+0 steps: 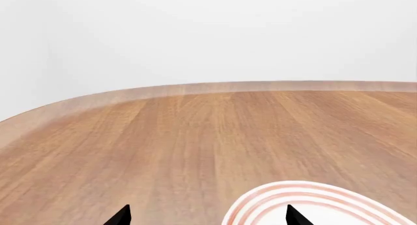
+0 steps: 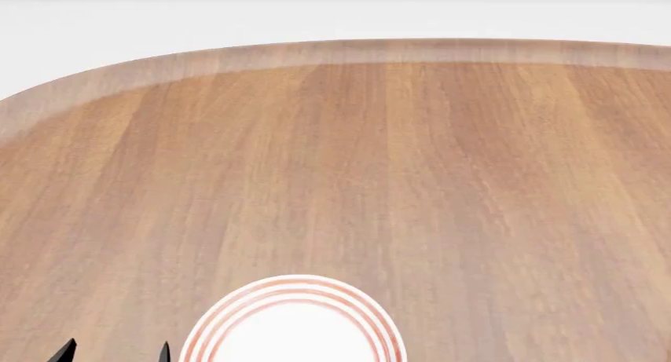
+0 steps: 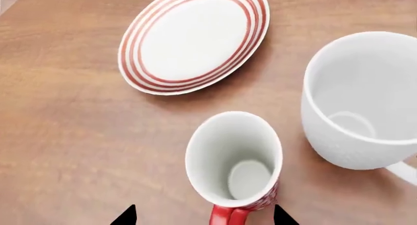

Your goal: Put the red mug on the left plate.

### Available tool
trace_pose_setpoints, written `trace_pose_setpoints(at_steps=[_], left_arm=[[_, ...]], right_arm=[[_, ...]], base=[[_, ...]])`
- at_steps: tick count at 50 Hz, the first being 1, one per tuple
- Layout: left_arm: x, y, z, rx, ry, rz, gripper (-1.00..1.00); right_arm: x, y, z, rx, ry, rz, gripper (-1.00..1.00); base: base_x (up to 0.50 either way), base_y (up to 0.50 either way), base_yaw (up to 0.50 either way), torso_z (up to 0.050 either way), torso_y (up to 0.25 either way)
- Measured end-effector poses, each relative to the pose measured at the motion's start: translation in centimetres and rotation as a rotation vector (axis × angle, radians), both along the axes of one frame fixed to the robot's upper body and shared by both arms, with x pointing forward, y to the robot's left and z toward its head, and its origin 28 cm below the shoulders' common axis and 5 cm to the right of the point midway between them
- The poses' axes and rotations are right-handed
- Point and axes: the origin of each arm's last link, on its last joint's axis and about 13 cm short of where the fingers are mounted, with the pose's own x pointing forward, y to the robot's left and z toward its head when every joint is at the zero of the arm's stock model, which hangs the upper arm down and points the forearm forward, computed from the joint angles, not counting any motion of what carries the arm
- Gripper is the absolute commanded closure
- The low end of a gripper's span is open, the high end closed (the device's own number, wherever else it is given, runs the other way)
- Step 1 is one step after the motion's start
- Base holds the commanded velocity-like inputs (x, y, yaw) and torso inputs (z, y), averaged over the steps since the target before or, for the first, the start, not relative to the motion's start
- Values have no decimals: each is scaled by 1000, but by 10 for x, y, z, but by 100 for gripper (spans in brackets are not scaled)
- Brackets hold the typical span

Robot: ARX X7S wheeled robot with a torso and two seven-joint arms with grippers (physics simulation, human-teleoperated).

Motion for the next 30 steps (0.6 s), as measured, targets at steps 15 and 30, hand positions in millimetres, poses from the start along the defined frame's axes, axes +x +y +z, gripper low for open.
trace_pose_setpoints(at_steps=[15,30], left_arm=[[0,0,0,1,-1,-1,-100],[0,0,0,2,1,-2,-100]], right_arm=[[8,6,-17,40,44,2,-100],[20,9,-26,171,-9,8,-100]], base=[[0,0,0,0,0],[0,0,0,0,0]])
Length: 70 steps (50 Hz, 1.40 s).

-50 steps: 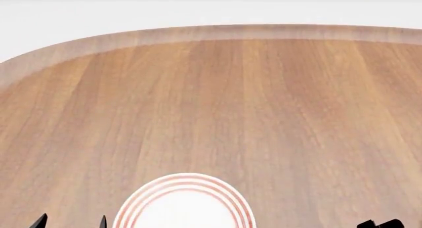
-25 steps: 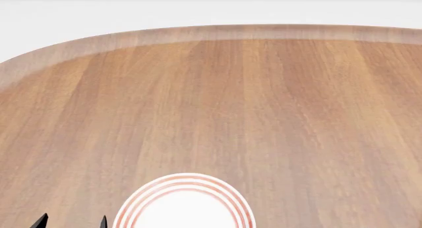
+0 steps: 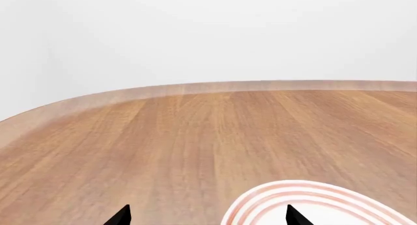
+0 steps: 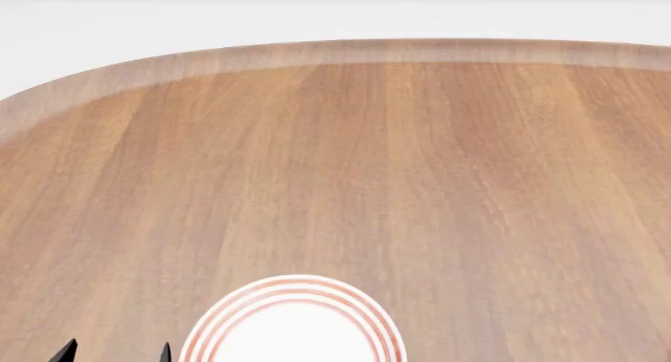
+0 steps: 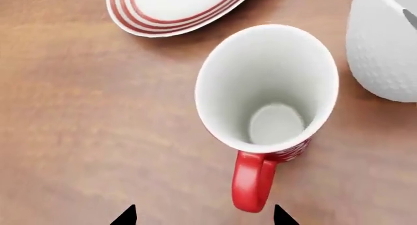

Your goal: Put the red mug on the left plate.

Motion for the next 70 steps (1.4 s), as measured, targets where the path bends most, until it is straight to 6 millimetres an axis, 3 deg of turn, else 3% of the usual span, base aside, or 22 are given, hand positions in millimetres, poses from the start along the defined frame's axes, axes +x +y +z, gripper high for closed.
trace_pose_setpoints(at_steps=[11,31,70], left_arm=[[0,0,0,0,0,0,-100],[0,0,0,1,0,-2,-100],[-1,0,0,-2,-5,-4,-100]], right_arm=[[2,0,-1,21,-24,-4,-100],[-4,0,16,-37,-64,-12,-100],[-1,-7,4,-51,-29,-41,-100]], base=[[0,0,0,0,0],[0,0,0,0,0],[0,0,0,0,0]])
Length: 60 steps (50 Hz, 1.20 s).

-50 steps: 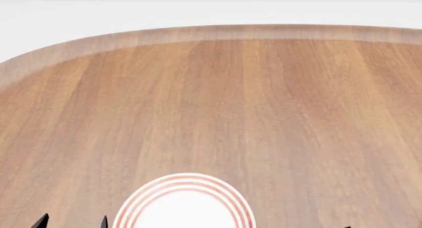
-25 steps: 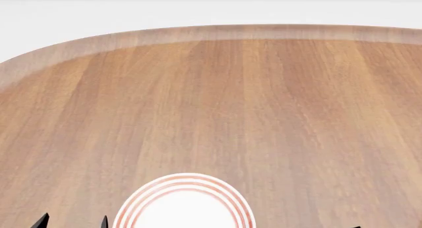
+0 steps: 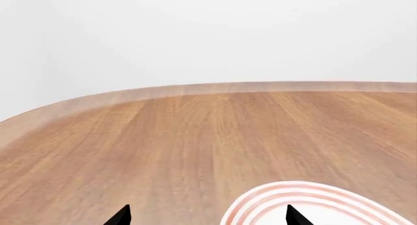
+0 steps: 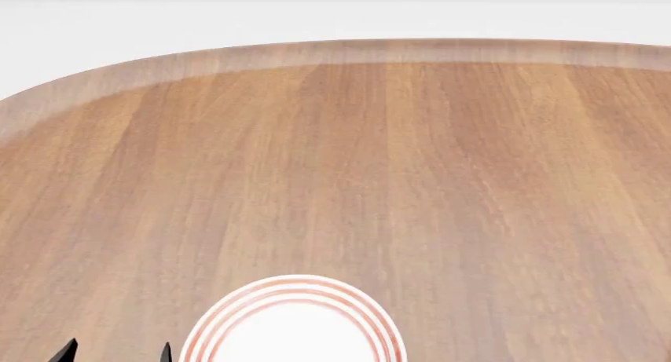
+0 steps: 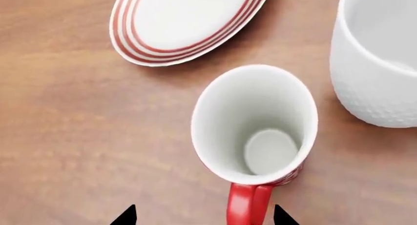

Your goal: Put the red mug on the left plate.

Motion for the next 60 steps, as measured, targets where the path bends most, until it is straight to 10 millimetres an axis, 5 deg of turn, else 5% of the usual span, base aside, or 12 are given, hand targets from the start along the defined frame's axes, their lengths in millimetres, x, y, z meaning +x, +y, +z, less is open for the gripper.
trace_pose_setpoints(at_steps=[60], left_arm=[[0,0,1,-1,-2,0,-100]], right_arm=[[9,-2,-19,6,62,-7,-100]], base=[[0,0,0,0,0]])
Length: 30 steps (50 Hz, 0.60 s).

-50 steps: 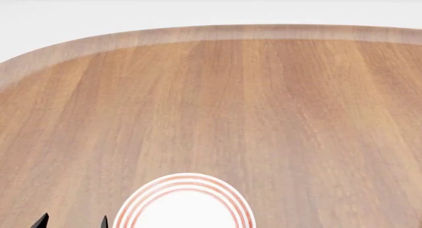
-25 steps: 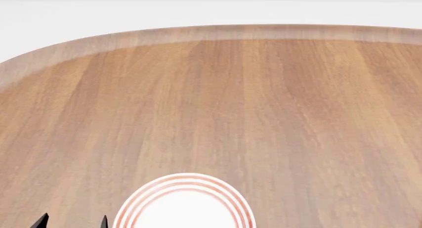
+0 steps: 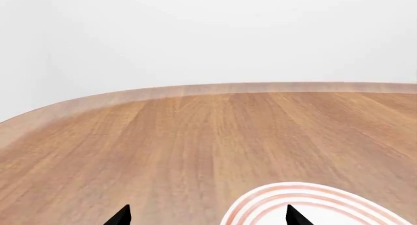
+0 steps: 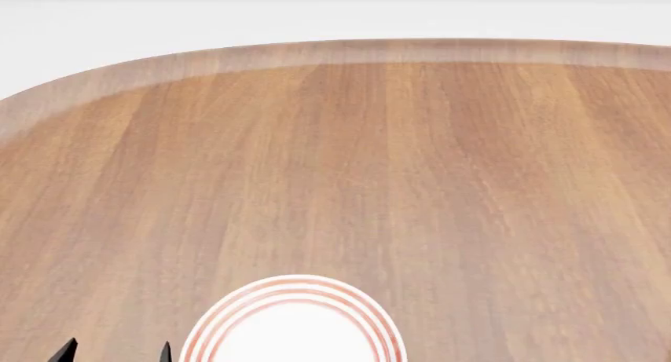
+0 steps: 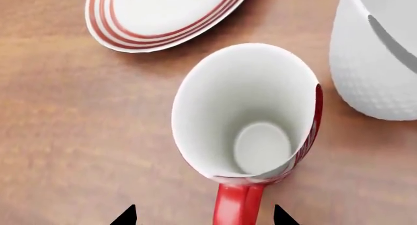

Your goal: Put the red mug on the left plate.

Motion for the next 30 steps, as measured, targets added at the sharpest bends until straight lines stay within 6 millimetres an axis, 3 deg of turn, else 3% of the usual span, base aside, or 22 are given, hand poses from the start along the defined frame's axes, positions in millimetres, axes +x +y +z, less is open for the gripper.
trace_pose_setpoints(at_steps=[3,4,20,30], left_arm=[[0,0,0,0,0,0,-100],[0,0,0,0,0,0,-100],[0,0,0,0,-1,0,-100],[0,0,0,0,-1,0,-100]], right_arm=[[0,0,-1,1,3,2,-100],[0,0,-1,1,3,2,100],[-1,1,3,-2,0,0,100],[-4,6,19,-22,-50,26,100]], base=[[0,0,0,0,0],[0,0,0,0,0],[0,0,0,0,0],[0,0,0,0,0]])
